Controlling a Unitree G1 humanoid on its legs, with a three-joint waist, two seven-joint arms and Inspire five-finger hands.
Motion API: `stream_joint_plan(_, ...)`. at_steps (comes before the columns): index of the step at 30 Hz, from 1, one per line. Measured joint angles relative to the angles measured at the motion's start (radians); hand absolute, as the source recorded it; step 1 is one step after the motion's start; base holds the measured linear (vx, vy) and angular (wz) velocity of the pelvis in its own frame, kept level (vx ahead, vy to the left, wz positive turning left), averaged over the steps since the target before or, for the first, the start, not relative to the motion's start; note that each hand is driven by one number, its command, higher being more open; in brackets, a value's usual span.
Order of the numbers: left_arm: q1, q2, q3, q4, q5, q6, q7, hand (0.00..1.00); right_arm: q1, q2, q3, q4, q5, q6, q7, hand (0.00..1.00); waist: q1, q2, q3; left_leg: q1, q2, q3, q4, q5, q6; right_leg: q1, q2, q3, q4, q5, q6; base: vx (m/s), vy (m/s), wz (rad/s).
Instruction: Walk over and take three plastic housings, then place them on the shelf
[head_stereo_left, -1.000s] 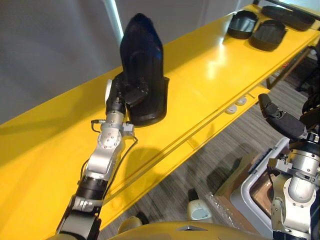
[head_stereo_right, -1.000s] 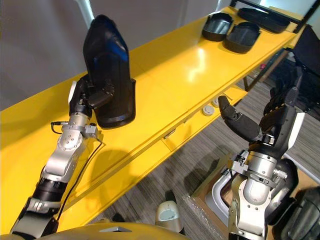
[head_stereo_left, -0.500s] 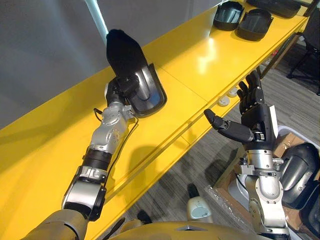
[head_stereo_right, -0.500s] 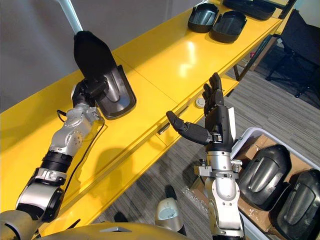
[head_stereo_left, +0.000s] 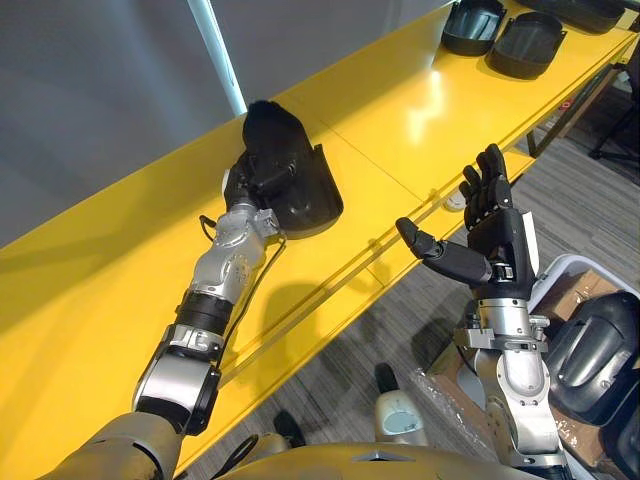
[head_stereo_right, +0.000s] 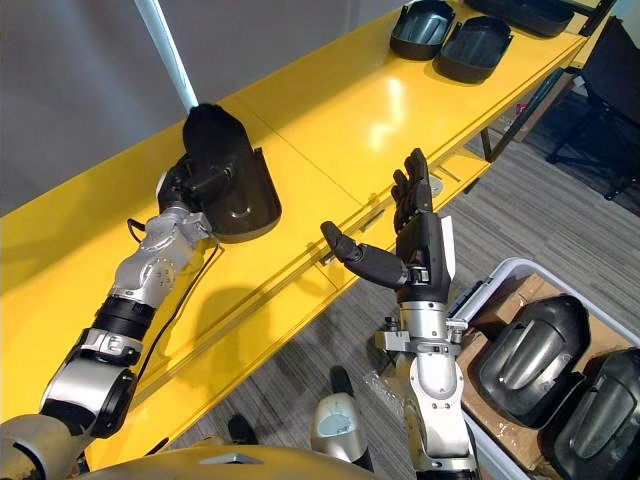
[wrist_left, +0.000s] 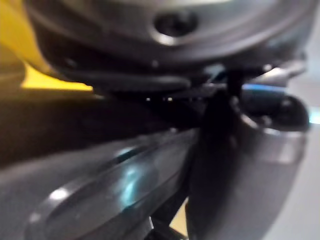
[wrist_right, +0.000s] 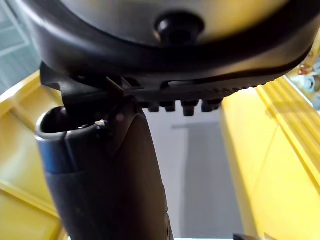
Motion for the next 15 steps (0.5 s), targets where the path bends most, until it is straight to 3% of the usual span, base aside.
stream_joint_plan(9, -0.047, -0.025, -0.015, 0.021, 0.092, 0.003, 0.09, 1.0, -0.006, -0.001, 0.018, 0.059, 0.002, 0.003, -0.019, 1.0, 0.007, -0.015, 0.02, 0.015, -0.004, -0.009, -0.043, 0.023, -0.006, 0.0, 0.0, -0.006, 0.0, -0.001, 0.0, -0.01, -0.006, 0.01)
stream_joint_plan(15, -0.073, -0.029, -0.013, 0.073, 0.32, 0.006, 0.194, 1.0, -0.006, -0.001, 0.034, 0.067, 0.009, 0.009, -0.02, 1.0, 0.004, -0.022, 0.03, 0.027, -0.007, -0.017, -0.081, 0.052, -0.005, -0.003, 0.006, -0.018, 0.0, -0.001, 0.0, 0.0, -0.007, 0.04)
